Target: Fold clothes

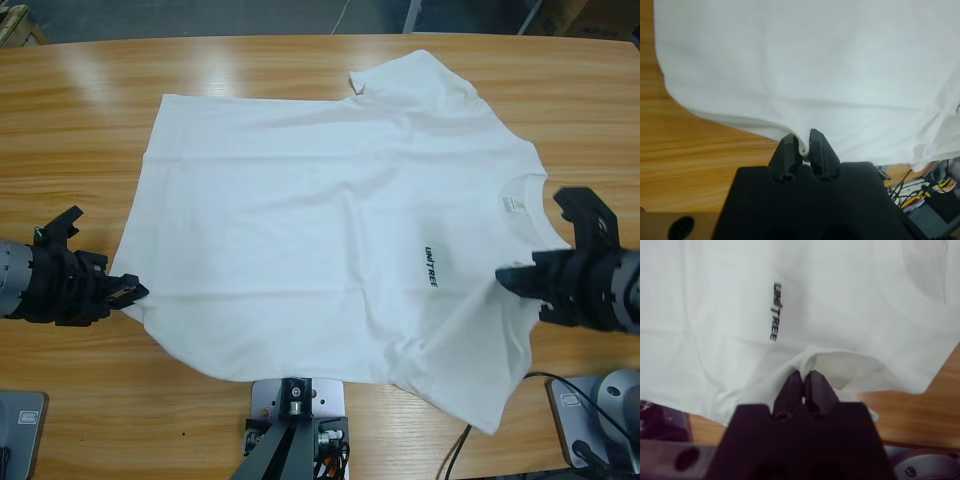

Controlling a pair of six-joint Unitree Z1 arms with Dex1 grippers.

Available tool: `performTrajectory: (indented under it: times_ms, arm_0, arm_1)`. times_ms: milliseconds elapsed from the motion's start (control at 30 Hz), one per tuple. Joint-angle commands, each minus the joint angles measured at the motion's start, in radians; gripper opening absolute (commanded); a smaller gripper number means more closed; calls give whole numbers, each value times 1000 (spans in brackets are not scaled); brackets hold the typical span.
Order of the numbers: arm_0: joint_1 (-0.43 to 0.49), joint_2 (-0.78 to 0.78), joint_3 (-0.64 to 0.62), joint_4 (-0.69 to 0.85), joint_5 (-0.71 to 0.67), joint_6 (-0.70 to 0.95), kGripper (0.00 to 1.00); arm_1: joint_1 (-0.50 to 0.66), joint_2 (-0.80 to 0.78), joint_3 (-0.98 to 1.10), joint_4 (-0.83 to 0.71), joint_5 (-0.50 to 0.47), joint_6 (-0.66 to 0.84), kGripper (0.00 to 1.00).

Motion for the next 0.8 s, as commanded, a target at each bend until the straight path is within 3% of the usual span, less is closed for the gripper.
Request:
performTrajectory:
  times_ms: [33,200,367,600,800]
  arm_0:
    - [139,59,-38,7,14,85,0]
    - [235,96,-102,8,-2,132,0]
    - [242,126,-125,8,-14,145,0]
    - [251,131,-114,13,-16,156,0]
    - [303,99,-76,15,-15,156,0]
  arm_1:
    - [-200,138,-64,-18,93,-148,0]
    - [-341,187,-81,-31,150,-216,0]
    - [-433,243,-120,-34,187,-265,0]
    - [-647,268,-193,-3,232,-358,0]
    - [-692,320,-215,73,220,-363,0]
